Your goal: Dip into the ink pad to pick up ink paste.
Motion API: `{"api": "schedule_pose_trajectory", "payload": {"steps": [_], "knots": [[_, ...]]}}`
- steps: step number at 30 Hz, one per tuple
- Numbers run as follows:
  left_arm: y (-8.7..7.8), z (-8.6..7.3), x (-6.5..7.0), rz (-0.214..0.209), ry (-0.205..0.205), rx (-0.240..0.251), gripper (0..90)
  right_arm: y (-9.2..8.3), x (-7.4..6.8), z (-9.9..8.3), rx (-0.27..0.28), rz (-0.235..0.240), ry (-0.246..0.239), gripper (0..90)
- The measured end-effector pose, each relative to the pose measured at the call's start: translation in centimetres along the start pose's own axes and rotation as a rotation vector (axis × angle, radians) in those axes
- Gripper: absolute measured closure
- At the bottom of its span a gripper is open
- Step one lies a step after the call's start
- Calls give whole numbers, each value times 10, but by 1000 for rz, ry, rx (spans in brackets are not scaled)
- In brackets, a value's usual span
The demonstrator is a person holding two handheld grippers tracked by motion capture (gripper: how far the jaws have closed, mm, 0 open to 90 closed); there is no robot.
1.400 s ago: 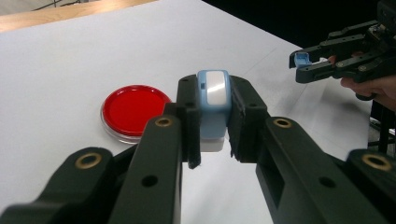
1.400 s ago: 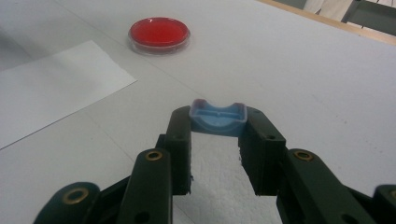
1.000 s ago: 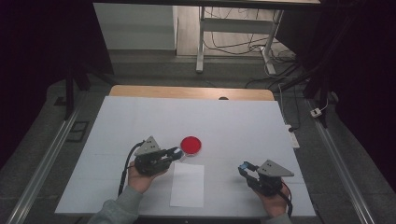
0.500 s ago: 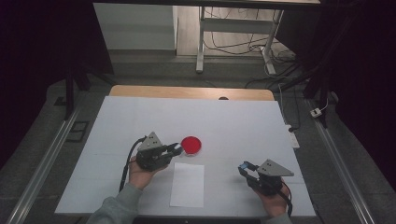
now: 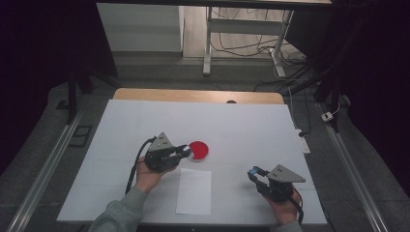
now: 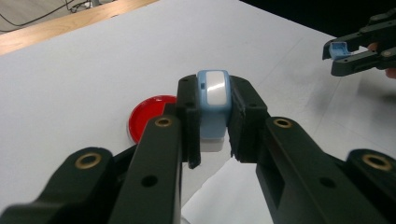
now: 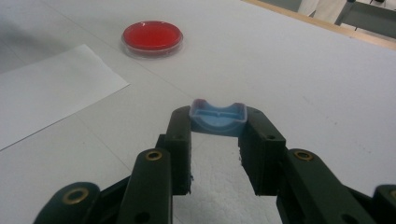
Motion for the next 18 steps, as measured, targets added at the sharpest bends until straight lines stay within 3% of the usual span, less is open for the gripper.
{"api": "schedule_pose_trajectory", "payload": {"steps": [18], "knots": [[21, -6, -24, 54, -11, -80, 759, 0, 1, 0, 3, 0, 1, 650]]}}
Point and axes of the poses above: each handheld gripper's, and its own axes: y roughly forward along the jaws, z roughly out of its top, x roughly to its right, the point moved 10 cm from there along y, roughly forward along the jaws, and after that the axes turned 13 degrees about x, right-handed, at the moved point
